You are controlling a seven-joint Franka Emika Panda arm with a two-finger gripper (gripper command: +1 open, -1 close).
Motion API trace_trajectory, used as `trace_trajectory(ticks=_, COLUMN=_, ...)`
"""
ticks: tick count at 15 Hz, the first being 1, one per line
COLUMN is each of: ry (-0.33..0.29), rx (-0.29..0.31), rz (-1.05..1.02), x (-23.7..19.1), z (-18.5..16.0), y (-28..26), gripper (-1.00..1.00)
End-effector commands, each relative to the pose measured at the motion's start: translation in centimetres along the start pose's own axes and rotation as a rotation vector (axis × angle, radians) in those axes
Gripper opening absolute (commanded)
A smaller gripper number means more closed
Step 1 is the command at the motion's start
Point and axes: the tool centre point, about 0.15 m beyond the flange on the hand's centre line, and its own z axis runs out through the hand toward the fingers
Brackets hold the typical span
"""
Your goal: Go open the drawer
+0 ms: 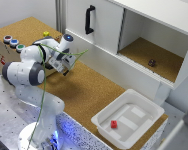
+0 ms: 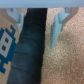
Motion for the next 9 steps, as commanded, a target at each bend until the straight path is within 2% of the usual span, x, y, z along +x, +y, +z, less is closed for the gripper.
trace_trajectory(ticks=1, ry=-0.005, rx=0.035, rz=-0.011, x=1.4, z=0.6, y=0.1, gripper=-1.00)
trace_trajectory(ticks=9, ry=-0.002, rx=0.032, rz=0.063, x=-1.6, z=0.9, y=3.0, gripper=-1.00)
